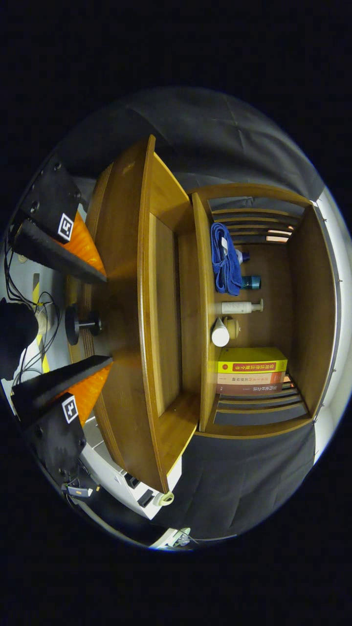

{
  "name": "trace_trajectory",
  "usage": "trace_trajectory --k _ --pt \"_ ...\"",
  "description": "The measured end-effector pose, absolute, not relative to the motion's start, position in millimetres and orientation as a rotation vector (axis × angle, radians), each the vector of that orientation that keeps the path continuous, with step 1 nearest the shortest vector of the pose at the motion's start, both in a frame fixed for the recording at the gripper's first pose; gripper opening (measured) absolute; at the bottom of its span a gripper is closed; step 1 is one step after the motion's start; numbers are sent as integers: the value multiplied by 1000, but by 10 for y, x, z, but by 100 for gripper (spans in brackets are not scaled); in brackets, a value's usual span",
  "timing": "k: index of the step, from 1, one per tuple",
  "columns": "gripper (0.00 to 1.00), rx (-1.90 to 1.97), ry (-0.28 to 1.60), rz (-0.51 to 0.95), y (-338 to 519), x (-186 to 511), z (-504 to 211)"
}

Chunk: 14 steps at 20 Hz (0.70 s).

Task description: Pull open the drawer, take out the items inside it, and place them on the countertop above the cabinet.

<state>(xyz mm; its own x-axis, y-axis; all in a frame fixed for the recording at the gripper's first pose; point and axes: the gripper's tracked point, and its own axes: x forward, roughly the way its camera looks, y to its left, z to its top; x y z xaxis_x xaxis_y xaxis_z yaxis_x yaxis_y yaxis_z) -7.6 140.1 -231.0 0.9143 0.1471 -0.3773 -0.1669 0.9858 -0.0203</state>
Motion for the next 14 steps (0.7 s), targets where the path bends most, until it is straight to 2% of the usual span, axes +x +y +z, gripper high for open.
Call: trace_trajectory --k 6,14 --pt "99 -72 396 149 1434 114 -2321" --pt "98 -44 398 119 1528 719 -2352"
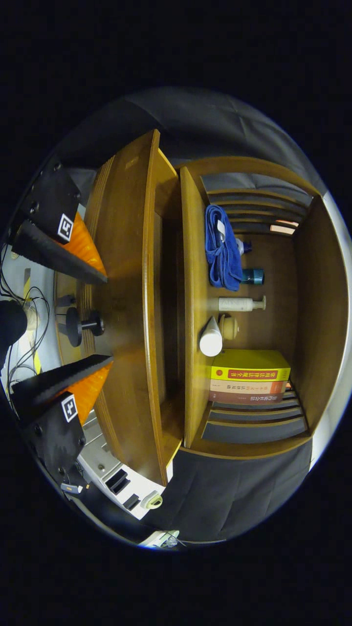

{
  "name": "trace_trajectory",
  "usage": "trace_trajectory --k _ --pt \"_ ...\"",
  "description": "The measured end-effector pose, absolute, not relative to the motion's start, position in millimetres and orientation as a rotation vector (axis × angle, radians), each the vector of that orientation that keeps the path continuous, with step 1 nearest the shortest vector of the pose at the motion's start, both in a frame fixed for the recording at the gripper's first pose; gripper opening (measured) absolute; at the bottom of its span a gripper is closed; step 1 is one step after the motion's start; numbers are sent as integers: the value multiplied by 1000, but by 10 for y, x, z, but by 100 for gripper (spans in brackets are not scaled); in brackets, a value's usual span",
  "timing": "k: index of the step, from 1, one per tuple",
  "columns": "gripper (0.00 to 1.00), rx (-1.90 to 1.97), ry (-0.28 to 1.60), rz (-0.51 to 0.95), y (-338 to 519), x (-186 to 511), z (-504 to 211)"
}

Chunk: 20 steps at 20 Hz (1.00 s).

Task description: Pull open the drawer, take out the items inside it, and place them on the countertop above the cabinet.

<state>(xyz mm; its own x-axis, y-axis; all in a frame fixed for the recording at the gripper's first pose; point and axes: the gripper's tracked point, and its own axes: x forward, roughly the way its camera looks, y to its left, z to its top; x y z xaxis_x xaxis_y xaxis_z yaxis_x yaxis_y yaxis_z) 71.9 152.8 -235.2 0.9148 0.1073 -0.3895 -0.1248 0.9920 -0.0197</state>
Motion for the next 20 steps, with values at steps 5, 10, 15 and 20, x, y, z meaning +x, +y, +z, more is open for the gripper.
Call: trace_trajectory --k 5,10,15,20 --pt "97 -68 402 109 1598 1035 -2384" --pt "98 -82 408 98 1647 1307 -2416" --pt "98 -90 411 90 1699 1511 -2452" --pt "94 -96 412 95 1685 1496 -2460"
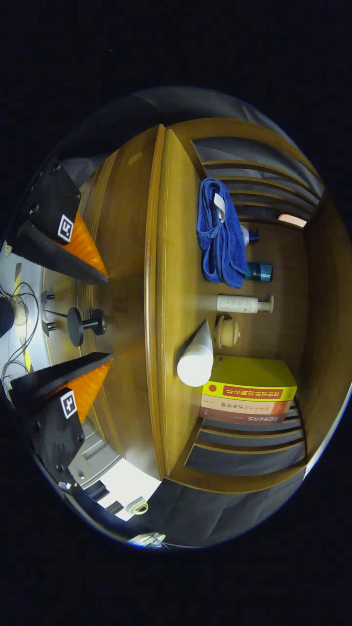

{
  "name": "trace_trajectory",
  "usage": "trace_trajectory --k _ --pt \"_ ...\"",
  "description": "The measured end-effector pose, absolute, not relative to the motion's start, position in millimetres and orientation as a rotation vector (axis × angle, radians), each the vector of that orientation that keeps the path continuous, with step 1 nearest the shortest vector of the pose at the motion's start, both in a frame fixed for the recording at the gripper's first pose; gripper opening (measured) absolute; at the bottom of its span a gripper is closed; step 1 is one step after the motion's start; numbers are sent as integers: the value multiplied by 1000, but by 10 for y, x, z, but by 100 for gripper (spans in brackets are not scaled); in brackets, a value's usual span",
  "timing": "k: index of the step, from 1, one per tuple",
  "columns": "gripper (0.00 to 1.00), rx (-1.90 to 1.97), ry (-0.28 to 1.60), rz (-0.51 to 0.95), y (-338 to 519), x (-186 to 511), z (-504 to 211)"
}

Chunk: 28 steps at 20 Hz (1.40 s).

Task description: Pull open the drawer, take out the items inside it, and place them on the countertop above the cabinet.

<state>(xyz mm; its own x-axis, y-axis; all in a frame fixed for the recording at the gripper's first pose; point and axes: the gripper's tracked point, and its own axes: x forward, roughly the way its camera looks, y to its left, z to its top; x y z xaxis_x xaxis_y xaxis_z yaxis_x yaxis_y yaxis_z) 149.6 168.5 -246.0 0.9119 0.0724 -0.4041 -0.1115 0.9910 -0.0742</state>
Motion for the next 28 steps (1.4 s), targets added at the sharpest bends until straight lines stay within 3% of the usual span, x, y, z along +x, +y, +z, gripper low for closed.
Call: trace_trajectory --k 5,21,28 --pt "95 -47 387 57 1646 1501 -2212" --pt "97 -48 141 63 2003 1563 -365" --pt "97 -24 146 43 1949 1425 -396"
